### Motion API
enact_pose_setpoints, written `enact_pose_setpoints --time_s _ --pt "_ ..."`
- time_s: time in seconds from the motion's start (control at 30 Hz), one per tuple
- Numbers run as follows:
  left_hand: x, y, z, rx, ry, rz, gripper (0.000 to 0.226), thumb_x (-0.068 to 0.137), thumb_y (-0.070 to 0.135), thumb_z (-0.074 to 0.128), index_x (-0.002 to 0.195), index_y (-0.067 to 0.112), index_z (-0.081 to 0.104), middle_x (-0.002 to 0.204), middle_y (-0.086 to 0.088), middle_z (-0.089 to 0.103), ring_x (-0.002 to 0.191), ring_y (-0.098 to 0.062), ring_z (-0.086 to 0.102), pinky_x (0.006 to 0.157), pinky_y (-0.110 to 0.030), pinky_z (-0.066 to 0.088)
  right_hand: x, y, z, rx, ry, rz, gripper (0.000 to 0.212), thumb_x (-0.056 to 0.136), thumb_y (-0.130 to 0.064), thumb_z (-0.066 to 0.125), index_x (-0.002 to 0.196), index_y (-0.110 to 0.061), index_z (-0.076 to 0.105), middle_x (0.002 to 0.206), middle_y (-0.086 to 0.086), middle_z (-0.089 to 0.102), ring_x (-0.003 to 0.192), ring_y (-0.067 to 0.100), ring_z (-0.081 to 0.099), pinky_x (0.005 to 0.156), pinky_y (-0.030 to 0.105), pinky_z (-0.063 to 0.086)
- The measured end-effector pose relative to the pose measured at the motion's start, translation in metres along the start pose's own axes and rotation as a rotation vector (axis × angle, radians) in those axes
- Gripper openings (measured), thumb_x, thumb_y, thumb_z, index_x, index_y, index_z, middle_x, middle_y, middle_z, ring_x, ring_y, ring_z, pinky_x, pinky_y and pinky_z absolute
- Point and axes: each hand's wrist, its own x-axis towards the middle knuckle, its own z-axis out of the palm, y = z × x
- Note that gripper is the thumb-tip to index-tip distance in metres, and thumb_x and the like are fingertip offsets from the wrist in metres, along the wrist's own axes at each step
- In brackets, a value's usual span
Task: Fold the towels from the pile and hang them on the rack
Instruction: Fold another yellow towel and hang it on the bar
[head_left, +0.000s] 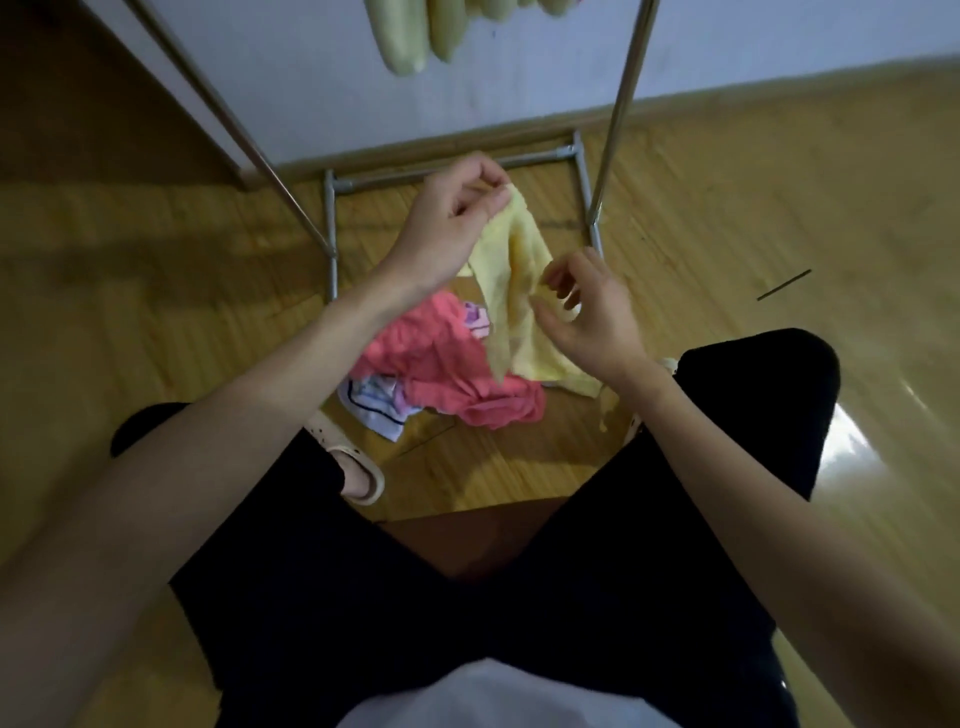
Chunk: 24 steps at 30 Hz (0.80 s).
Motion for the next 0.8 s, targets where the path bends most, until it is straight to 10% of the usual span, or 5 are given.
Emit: enact_pose_setpoints --time_s 0.17,0.4,0.6,0.8 --pt "-0.006 0.048 -0.015 0.028 0.006 0.104 0.017 0.09 0.01 0.054 0.08 0.024 0.052 0.074 -0.012 0.047 0.066 -0.019 0.042 0.057 -0.024 0.03 -0.009 -0.053 -0.003 -0.138 0.018 -0.183 0.048 0.075 -0.053 0.07 0.09 -0.009 0.058 0.085 0.0 0.055 0.075 0.01 0.049 0.064 0.021 0.04" --pt "-0.021 0.087 -0.055 0.066 0.15 0.107 0.006 0.092 0.011 0.055 0.088 0.015 0.058 0.072 -0.003 0.055 0.064 -0.011 0.051 0.058 -0.018 0.038 0.004 -0.069 -0.001 -0.063 0.07 -0.081 0.01 0.085 -0.011 0.059 0.091 -0.004 0.058 0.086 0.006 0.056 0.075 0.019 0.053 0.063 0.041 0.048" --pt "-0.032 0.084 -0.094 0.005 0.31 -0.108 0.013 0.095 0.014 0.054 0.103 0.006 0.062 0.082 0.002 0.059 0.075 -0.008 0.056 0.067 -0.023 0.045 0.017 -0.07 -0.032 0.161 0.058 0.03 0.008 0.093 -0.008 0.057 0.088 -0.009 0.064 0.066 -0.006 0.055 0.059 0.001 0.049 0.057 0.011 0.035" --pt "-0.044 0.072 -0.119 0.236 0.085 -0.076 0.021 0.095 0.028 0.055 0.1 0.011 0.065 0.093 -0.018 0.066 0.078 -0.024 0.058 0.07 -0.032 0.042 0.044 -0.103 -0.057 0.239 0.135 -0.011 0.013 0.094 -0.011 0.056 0.084 -0.014 0.065 0.061 -0.005 0.05 0.055 0.0 0.043 0.054 0.013 0.031"
